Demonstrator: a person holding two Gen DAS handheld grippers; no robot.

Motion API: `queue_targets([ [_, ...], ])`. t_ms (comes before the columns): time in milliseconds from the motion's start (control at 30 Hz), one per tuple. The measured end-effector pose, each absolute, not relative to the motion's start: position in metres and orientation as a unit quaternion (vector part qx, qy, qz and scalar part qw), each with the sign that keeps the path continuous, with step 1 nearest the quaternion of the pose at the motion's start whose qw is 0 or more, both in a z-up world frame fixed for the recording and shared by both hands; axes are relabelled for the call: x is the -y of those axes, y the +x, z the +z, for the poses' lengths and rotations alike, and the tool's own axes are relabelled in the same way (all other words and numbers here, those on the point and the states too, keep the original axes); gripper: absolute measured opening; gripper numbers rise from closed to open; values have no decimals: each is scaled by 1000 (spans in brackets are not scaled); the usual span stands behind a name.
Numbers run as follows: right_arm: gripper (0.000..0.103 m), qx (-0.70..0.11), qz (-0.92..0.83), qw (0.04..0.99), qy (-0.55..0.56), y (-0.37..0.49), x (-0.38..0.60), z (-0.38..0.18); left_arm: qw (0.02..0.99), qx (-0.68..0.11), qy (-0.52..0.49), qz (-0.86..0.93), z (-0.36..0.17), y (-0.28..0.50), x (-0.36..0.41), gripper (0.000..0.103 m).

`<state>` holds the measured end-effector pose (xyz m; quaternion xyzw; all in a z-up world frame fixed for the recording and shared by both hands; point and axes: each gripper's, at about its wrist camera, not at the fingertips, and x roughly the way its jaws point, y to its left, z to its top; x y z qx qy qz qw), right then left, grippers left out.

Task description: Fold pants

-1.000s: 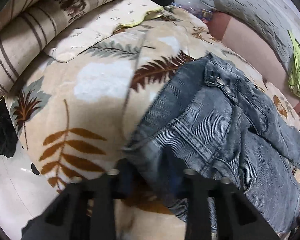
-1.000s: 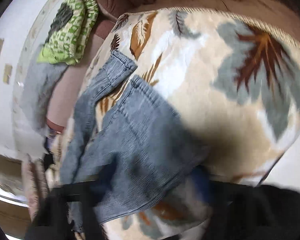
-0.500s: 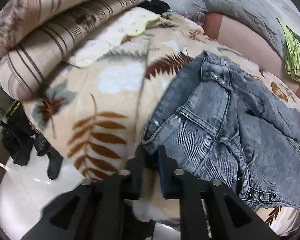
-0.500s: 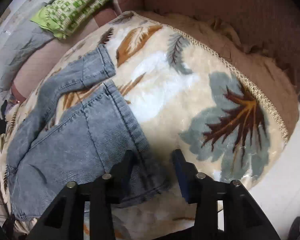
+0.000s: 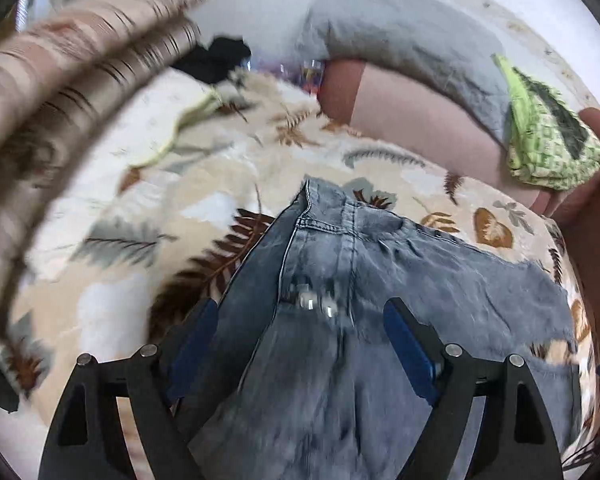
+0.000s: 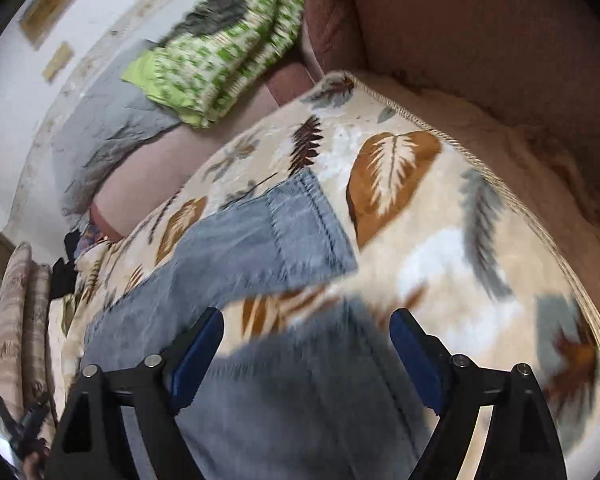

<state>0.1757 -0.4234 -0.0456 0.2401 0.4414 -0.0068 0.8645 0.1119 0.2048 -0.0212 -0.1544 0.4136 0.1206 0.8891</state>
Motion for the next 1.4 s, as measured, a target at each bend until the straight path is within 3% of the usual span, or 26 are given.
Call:
queue_targets([
  [233,86,-510,-34,837,194,243,431,-93,857,-481,-141,119,-71,178,-206,82],
  [267,76,-519,-26,832,192,246,428,-100,854,-487,-145,113,-76,183,-205,74],
  [300,72,-524,-32,834,170,247,424,-102,848,-498,-143,110,-81,187,-204,34],
  [333,54,-528,-35,836,147,248,419,-101,840,-515,-124,116,-84,191,-201,18],
  [367,34,-533,-29,834,139,248,417,-97,844,-513,-109,113,-83,192,-197,15],
  [433,16,-532,-27,838,116,245,415,-85,853,-503,-73,117,-74,191,-190,8],
  [567,16,-498,-36,863,69,223,409,-49,875,-462,-31,139,-44,177,-187,8],
  [700,20,-563,-32,825,42,220,409,-96,842,-514,5,165,-76,188,-196,11],
  [733,25,-541,-27,839,54,218,414,-93,835,-526,0,160,-82,193,-198,18],
  [767,44,-532,-33,844,64,218,420,-85,839,-521,-13,155,-80,193,-202,23],
  [800,60,-518,-36,851,84,219,426,-77,843,-515,-20,154,-75,193,-206,38],
  [833,81,-502,-37,858,97,220,430,-69,848,-506,-29,158,-68,196,-212,63],
  [900,81,-473,-29,872,120,235,437,-52,869,-467,-58,152,-52,204,-221,81],
  [1000,81,-468,-9,871,147,274,438,-47,885,-443,-71,121,-39,231,-221,81],
  [1200,81,-505,-2,847,168,337,422,-88,870,-470,-115,94,-62,288,-226,79],
  [1300,81,-518,-1,842,151,348,415,-101,841,-509,-150,101,-86,307,-236,54],
  [1400,69,-520,1,843,135,350,411,-100,841,-510,-148,107,-92,312,-235,45],
])
